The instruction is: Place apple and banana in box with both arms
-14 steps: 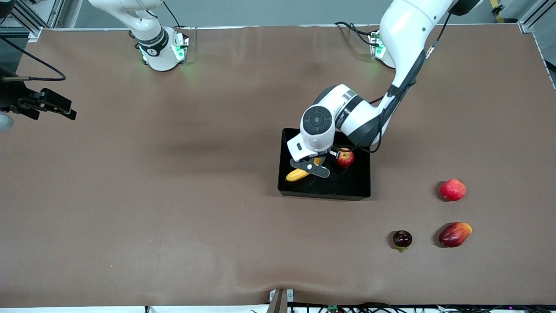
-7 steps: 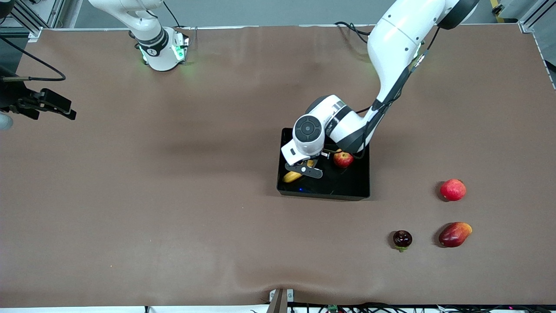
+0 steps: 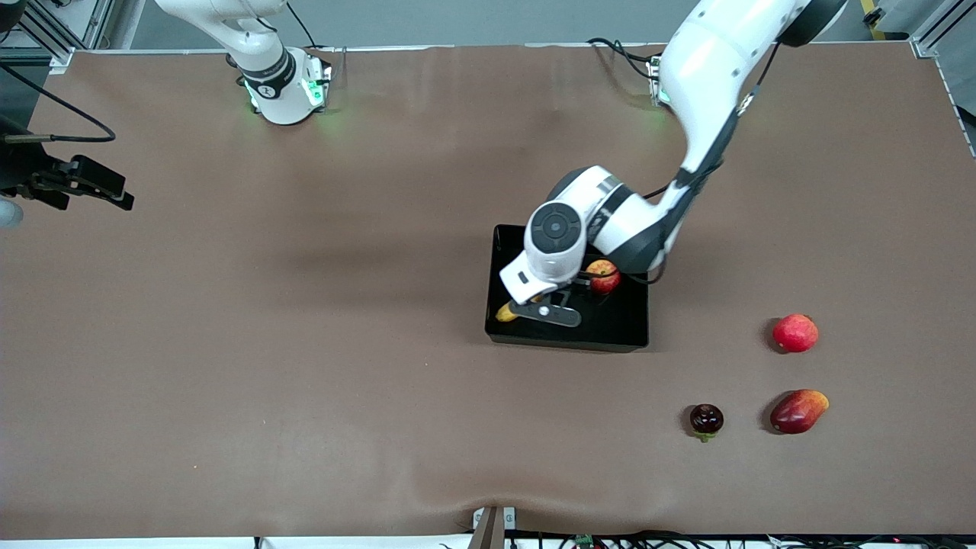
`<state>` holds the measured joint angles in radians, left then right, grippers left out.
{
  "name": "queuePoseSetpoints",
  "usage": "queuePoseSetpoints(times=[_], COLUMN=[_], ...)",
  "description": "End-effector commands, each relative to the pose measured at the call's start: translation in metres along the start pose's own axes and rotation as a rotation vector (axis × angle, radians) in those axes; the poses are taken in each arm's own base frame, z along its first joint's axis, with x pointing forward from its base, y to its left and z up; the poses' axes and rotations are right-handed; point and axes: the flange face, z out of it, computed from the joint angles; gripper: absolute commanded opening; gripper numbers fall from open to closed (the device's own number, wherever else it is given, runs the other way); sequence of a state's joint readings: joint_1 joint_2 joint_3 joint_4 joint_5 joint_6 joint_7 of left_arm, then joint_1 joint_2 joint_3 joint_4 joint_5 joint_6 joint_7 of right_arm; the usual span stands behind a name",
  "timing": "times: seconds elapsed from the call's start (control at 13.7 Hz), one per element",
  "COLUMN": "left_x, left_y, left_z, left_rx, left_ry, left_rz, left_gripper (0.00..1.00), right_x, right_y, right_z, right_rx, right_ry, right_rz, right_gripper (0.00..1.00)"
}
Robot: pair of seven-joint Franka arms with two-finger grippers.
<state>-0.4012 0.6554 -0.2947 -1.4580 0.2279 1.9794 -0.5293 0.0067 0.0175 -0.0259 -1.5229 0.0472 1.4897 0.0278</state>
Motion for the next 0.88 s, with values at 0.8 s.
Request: queuePoseSetpoints(times=[0.8], left_x=[-0.075], left_y=[-0.297], left_z=[-0.303], left_rx=[0.037], left_ry=[0.141], left_rz=[-0.283], left_gripper=[1.0], right_x=[0.0], right_y=[0.003], right_z=[-0.003], right_rx=[0.002], right_ry=[-0.003], right_rz=[0.014], right_gripper=[1.0])
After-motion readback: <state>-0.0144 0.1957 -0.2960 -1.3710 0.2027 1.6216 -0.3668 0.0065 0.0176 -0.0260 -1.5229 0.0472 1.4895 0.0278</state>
